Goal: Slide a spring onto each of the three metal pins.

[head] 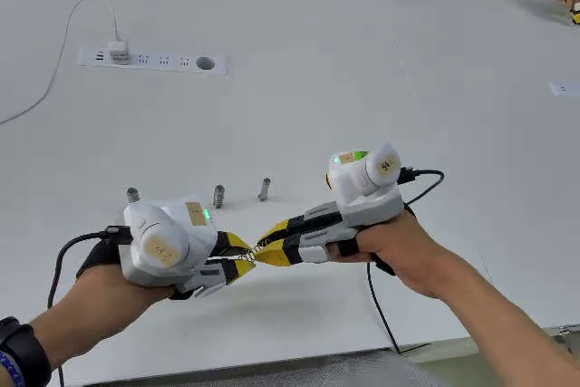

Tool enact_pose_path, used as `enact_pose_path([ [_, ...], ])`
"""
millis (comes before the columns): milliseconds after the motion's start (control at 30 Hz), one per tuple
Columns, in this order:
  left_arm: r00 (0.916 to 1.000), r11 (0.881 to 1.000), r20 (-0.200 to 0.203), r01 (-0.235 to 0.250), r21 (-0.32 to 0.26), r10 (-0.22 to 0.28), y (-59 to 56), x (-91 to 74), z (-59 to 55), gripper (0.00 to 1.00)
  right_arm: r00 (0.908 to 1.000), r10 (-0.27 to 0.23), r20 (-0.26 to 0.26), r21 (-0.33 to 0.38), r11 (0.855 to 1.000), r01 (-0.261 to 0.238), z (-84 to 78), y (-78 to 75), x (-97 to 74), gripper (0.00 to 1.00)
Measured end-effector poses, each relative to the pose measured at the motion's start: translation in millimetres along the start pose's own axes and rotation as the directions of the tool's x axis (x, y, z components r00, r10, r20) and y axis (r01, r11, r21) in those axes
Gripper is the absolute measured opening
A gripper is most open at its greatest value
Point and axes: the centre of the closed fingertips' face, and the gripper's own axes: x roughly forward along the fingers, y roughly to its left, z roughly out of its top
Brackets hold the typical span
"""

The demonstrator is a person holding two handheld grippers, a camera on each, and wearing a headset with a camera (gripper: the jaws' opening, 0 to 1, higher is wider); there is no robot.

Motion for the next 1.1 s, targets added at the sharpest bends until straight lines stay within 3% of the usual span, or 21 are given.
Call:
enact_pose_path([
  [167,0.9996,1.000,0.022,0.017,0.000,-0.017,-2.4,0.6,8.4,0.10,0.9987,0.000,-0.051,-0.068,0.998,-0.003,-0.3,0.4,-2.9,0.14],
  [333,0.9988,1.000,0.042,0.025,-0.003,-0.025,-2.0,-1.3,14.8,0.10,0.9908,-0.013,-0.135,-0.166,0.986,-0.009,-8.3,1.0,-2.8,0.15],
  [667,0.9981,1.000,0.056,0.027,-0.006,-0.027,-3.0,-4.1,17.2,0.10,0.9881,-0.015,-0.153,-0.214,0.977,-0.019,-5.8,2.3,-3.8,0.17],
  [900,0.9971,0.999,0.060,0.045,0.010,-0.046,-7.3,-3.5,18.2,0.10,0.9776,0.028,-0.209,-0.248,0.965,-0.080,-8.5,9.8,-3.9,0.14],
  [1100,0.9954,0.998,0.066,0.068,0.008,-0.068,-12.2,-5.2,18.0,0.10,0.9721,0.043,-0.231,-0.257,0.961,-0.103,-9.0,11.4,-3.7,0.13],
])
